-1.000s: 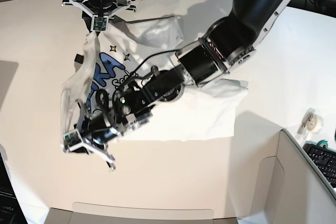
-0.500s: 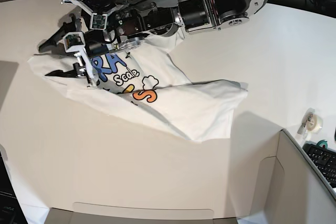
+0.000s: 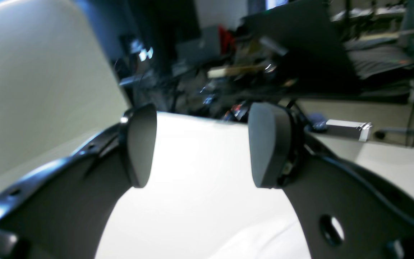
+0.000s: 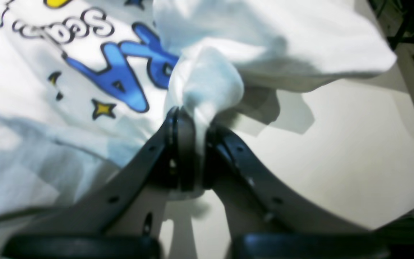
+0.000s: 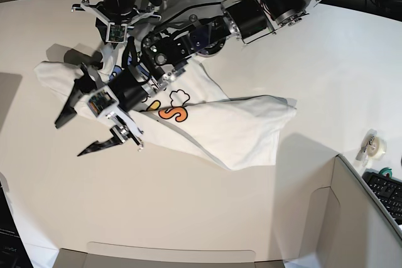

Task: Layout the t-shirt on the table in an organized manner, then fold the t-shirt properly
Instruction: 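Release the shirt and reposition both grippers over its body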

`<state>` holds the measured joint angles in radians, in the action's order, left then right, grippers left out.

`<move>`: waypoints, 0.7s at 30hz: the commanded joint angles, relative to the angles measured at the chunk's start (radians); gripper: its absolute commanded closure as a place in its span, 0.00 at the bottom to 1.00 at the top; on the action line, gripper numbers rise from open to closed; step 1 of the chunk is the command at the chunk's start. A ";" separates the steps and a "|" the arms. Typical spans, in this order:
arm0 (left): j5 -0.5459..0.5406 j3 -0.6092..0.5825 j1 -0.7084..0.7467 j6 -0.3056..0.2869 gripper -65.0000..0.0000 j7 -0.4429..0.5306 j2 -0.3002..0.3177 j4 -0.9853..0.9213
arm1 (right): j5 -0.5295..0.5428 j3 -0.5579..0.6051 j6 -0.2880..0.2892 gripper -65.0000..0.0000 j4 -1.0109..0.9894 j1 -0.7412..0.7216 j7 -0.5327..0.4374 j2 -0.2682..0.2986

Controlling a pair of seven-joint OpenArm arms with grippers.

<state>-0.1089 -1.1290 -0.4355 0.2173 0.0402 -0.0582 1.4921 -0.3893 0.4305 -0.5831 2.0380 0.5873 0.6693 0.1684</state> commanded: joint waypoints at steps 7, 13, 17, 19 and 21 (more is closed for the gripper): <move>0.004 0.102 -0.015 0.008 0.40 -0.078 0.116 0.117 | -0.211 0.001 -0.007 1.00 0.020 0.029 -0.024 0.016; 0.002 0.177 0.048 0.008 0.40 -0.078 0.208 0.147 | -0.500 -0.002 -0.005 0.79 0.019 0.029 -0.023 -0.068; 0.002 0.221 0.086 0.008 0.40 -0.079 0.234 0.153 | -0.604 -0.002 -0.005 0.58 0.019 0.024 -0.023 -0.094; 0.002 0.249 0.105 0.006 0.40 -0.079 0.249 0.155 | -0.643 -0.002 -0.005 0.55 0.019 0.023 -0.023 -0.094; 0.002 0.277 0.119 0.006 0.40 -0.079 0.263 0.163 | -0.692 -0.005 -0.005 0.55 0.019 0.021 -0.023 -0.092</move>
<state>-0.1135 -0.8646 -0.2955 0.2096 -0.0723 0.2062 1.6302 -1.0611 0.4278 -0.5720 2.0380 0.6052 0.6682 0.0776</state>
